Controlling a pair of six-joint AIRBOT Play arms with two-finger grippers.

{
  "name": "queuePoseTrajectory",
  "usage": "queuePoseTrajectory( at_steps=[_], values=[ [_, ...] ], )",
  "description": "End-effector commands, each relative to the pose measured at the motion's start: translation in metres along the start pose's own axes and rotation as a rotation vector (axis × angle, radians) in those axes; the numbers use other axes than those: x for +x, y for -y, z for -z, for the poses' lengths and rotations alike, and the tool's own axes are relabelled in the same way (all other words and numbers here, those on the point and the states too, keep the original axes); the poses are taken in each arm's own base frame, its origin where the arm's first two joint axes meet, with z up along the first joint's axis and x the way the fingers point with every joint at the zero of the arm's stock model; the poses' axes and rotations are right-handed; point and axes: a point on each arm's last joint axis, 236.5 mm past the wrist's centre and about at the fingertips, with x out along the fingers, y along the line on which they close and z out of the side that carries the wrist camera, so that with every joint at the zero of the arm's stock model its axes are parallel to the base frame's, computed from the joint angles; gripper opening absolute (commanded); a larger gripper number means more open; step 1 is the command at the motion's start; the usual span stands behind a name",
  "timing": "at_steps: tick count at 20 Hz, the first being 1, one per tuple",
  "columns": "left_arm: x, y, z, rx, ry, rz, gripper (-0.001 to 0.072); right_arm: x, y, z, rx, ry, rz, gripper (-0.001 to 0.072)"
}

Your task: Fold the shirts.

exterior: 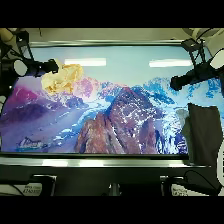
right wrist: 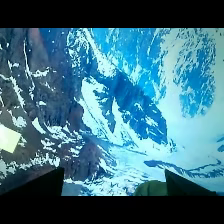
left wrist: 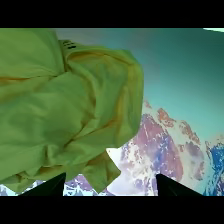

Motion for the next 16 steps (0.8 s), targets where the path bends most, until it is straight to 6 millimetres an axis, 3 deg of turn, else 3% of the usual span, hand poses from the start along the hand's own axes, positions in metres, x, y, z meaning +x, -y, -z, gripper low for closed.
queuePoseTrajectory(
  at_steps=[1,4,7,10,11,12,13,15,16],
  values=[
    [0.056,-0.08,0.03,-0.249,-0.199,-0.14,0.0683,0.001,-0.005,-0.006,0.011,0.026,-0.021,0.0664],
    [0.1,-0.1,0.073,-0.426,-0.342,-0.11,0.0684,0.005,-0.01,-0.008,0.02,0.029,-0.047,0.0664],
    [0.134,-0.101,0.067,-0.483,-0.268,-0.06,0.0684,0.015,-0.013,-0.006,0.019,0.013,-0.071,0.0663],
    [0.152,-0.1,0.067,-0.497,-0.234,-0.044,0.0676,0.017,-0.017,-0.009,0.014,0.025,-0.088,0.0663],
    [0.154,-0.1,0.07,-0.497,-0.241,-0.046,0.053,0.017,-0.015,-0.011,0.014,0.033,-0.083,0.0663],
    [0.153,-0.099,0.07,-0.497,-0.244,-0.045,0.0154,0.017,-0.014,-0.013,0.014,0.045,-0.076,0.0663],
    [0.148,-0.093,0.063,-0.471,-0.231,-0.024,0.0028,0.017,-0.011,-0.018,0.014,0.066,-0.063,0.0663],
    [0.123,-0.07,0.023,-0.322,-0.14,0.042,0.0024,0.007,-0.006,-0.027,-0.025,0.106,-0.037,0.0663],
    [0.097,-0.051,-0.009,-0.199,-0.062,0.08,0.0023,-0.003,-0.003,-0.034,-0.056,0.139,-0.013,0.0664]
  ],
)
